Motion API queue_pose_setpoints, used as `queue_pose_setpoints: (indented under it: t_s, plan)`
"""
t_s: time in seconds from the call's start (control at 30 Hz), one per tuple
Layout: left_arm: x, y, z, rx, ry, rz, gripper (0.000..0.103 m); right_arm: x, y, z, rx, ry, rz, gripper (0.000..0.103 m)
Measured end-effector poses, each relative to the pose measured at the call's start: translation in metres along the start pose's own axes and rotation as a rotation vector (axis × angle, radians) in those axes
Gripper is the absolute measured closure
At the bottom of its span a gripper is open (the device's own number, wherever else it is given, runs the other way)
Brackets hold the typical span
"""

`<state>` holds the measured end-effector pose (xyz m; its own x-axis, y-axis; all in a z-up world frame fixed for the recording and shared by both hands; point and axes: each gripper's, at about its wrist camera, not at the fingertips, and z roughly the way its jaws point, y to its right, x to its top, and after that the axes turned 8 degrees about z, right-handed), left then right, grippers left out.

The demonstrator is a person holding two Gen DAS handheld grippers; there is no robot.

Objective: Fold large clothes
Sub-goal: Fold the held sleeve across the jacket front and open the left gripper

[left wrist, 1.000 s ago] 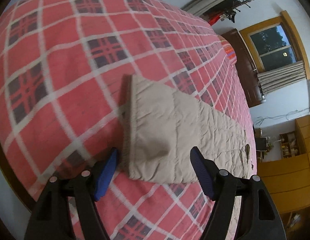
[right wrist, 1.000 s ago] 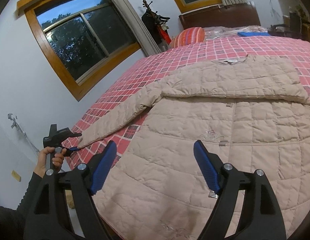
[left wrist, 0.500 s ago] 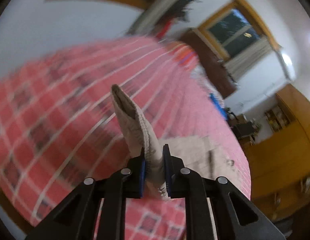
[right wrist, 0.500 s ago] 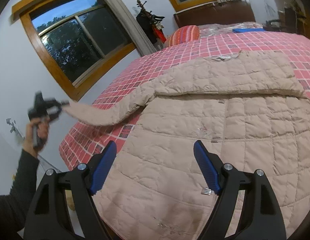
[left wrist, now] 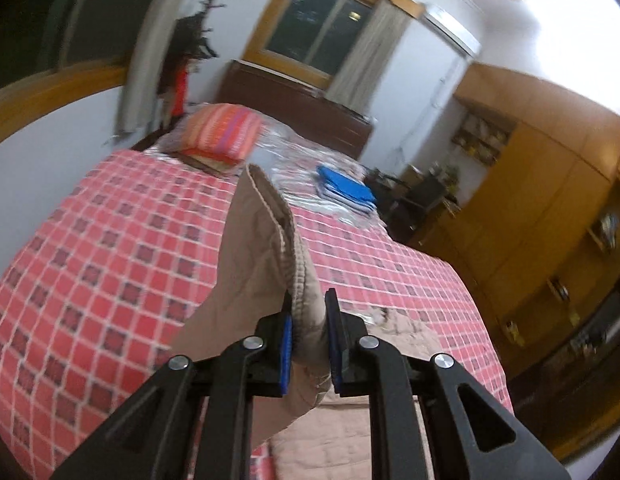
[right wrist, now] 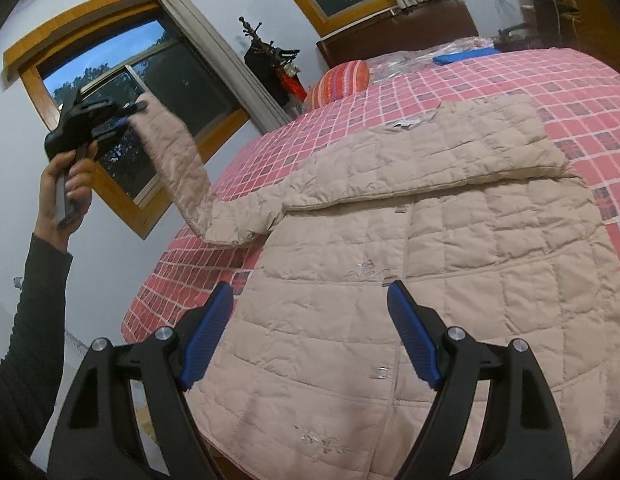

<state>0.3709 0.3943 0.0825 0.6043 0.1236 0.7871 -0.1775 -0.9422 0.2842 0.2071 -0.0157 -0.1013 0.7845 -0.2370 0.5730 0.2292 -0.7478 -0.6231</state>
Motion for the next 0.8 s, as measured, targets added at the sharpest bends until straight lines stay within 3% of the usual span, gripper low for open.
queue_pose_setpoints:
  t_s: [0.33,0.6,0.8]
  plan:
    - [-0.026,0.086,0.119,-0.112,-0.163,0.086,0.089,0.004,0.020,-0.009,-0.047,0.013,0.044,0.023]
    - [-0.099,0.120,0.234,-0.156,-0.375,0.096,0.089,0.008,0.036,-0.012,-0.092,0.022,0.057,0.022]
    - [-0.145,0.146,0.276,-0.181,-0.500,0.167,0.086,0.013,0.036,-0.012,-0.205,0.028,0.009,0.020]
